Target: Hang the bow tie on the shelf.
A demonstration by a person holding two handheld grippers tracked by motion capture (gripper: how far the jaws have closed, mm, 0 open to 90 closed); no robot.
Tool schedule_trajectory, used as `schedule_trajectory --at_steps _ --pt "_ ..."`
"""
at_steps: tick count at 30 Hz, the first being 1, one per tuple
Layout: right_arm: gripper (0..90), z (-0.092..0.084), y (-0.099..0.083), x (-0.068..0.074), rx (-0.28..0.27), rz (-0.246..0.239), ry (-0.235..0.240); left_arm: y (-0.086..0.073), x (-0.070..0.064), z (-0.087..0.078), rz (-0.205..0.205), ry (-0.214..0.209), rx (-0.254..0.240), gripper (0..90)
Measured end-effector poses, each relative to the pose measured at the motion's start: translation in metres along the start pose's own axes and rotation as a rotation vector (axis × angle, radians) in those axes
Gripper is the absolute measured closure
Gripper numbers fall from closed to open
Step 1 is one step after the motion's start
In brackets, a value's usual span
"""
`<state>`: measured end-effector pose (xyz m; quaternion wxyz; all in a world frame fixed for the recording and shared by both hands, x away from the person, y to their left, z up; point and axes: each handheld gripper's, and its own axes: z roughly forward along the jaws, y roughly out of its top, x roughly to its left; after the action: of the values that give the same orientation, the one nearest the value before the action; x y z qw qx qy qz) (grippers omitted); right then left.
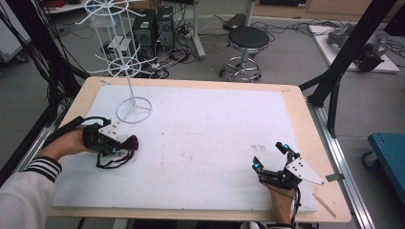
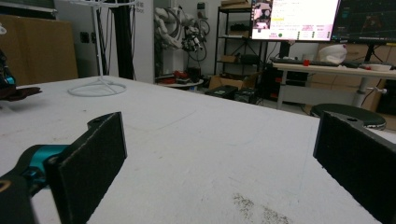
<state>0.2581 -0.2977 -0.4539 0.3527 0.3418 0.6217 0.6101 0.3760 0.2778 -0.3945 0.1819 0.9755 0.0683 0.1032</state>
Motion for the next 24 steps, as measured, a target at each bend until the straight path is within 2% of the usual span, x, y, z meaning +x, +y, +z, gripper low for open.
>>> schedule_trajectory --at_steps 4,5,6,8,9,14,15,17,19,20,23,24 --pt "1.9 0.0 0.0 0.0 0.002 -0.003 -0.002 0.001 0.0 -0.005 -0.027 0.03 -0.011 75.4" --pt "1.9 0.0 0.0 0.0 0.001 -0.004 0.0 0.002 0.0 -0.007 -0.044 0.045 -0.013 75.5" --pt "1.9 0.0 0.0 0.0 0.002 -0.004 -0.001 0.002 -0.001 -0.009 -0.088 0.072 -0.036 75.5" --pt "1.9 0.0 0.0 0.0 0.006 0.0 0.001 0.003 0.0 -0.013 -0.115 0.095 -0.044 75.5" --pt "1.9 0.0 0.0 0.0 0.006 0.0 0.001 0.003 0.0 -0.013 -0.115 0.095 -0.044 75.5" --pt "1.9 0.0 0.0 0.001 0.005 0.0 0.001 0.002 0.0 -0.021 -0.191 0.14 -0.103 75.6" --pt "1.9 0.0 0.0 0.0 0.004 -0.006 0.001 0.001 0.0 -0.023 -0.232 0.161 -0.125 75.6" --pt "1.9 0.0 0.0 0.001 0.005 -0.003 0.001 0.0 0.001 -0.026 -0.266 0.177 -0.147 75.6" --pt "1.9 0.0 0.0 0.0 0.006 -0.003 0.002 0.0 0.001 -0.028 -0.275 0.183 -0.156 75.6" --pt "1.9 0.0 0.0 0.001 0.005 -0.002 0.001 -0.001 0.001 -0.032 -0.295 0.205 -0.178 75.6" --pt "1.9 0.0 0.0 0.001 0.006 -0.003 0.001 -0.003 0.001 -0.038 -0.337 0.231 -0.22 75.6" --pt "1.9 0.0 0.0 0.001 0.006 -0.003 0.001 -0.003 0.001 -0.038 -0.337 0.231 -0.22 75.6"
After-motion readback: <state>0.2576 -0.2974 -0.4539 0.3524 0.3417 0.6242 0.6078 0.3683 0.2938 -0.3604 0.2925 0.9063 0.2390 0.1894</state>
